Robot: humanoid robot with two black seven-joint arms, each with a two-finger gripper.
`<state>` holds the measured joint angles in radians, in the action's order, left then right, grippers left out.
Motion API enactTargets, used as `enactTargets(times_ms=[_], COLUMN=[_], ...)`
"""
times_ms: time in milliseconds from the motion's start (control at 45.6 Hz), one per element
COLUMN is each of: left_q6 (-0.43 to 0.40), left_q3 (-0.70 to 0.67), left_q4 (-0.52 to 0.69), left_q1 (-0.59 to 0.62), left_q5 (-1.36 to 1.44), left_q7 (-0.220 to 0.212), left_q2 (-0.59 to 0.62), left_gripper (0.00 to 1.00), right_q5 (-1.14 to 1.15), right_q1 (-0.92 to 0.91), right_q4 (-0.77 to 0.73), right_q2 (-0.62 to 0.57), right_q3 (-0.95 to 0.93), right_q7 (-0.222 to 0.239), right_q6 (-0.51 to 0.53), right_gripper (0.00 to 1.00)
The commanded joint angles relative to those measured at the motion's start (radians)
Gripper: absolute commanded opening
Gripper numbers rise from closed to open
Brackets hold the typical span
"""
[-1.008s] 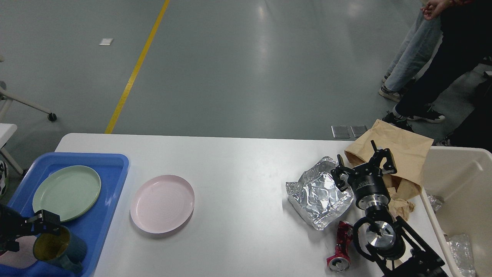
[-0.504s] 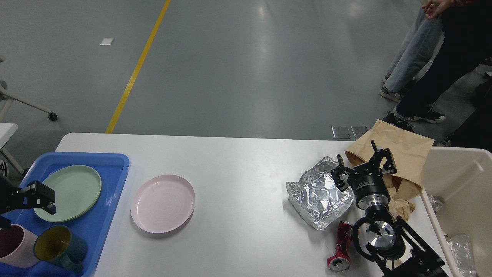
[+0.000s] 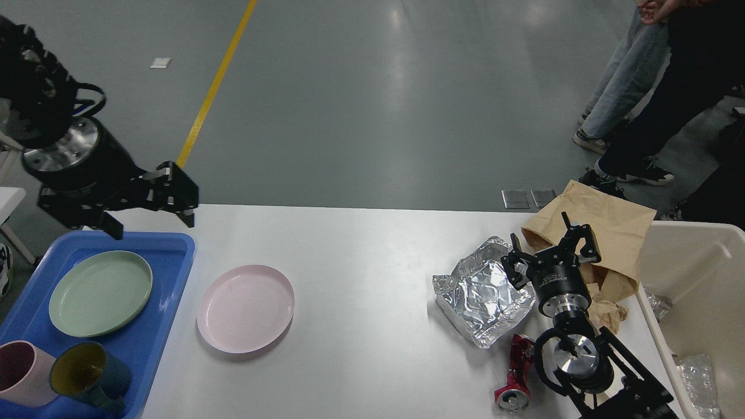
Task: Tidy desktop
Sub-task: 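Open the left gripper and raise it away from the mug, then lower the left gripper and grip the rim of the pink plate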
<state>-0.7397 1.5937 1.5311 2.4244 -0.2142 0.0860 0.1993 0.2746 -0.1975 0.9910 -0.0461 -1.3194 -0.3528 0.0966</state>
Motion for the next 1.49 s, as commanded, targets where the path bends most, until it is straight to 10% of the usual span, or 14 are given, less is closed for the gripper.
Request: enactTargets(times_ms=[0,416,701,1227,1468], left_q6=[0.000,0.005,0.046,0.790,0.836], left_q3=[-0.030,-0.031,-0.006,-0.238,-0.363], left_q4=[0.084,0.141,0.097,-0.078,-0.236], left_q1=[0.106,0.128,-0.103,-0.820,-1.039], left_q5=[-0.152,-0.218,-0.208,-0.475,-0.464], left_q7=[0.003,-0.002,0.027,0.073,0.067], left_q2=[-0.124,-0.143,0.000,0.023,0.086], left_gripper=[0.96,0.96,0.96,0.95,0.96], right_q5=[0.000,0.000,0.000,0.000,0.000], right_q1=[0.000,0.001,0.000,0.001,0.000], right_q4=[-0.002,0.000,0.000,0.000,0.000], right_q2=[0.000,0.000,0.000,0.000,0.000], right_q3=[0.000,0.000,0.000,0.000,0.000], right_q7=[0.000,0.000,0.000,0.000,0.000], right_q6=[0.000,0.000,0.000,0.000,0.000], right_gripper=[1.00,1.00,1.00,1.00,1.00])
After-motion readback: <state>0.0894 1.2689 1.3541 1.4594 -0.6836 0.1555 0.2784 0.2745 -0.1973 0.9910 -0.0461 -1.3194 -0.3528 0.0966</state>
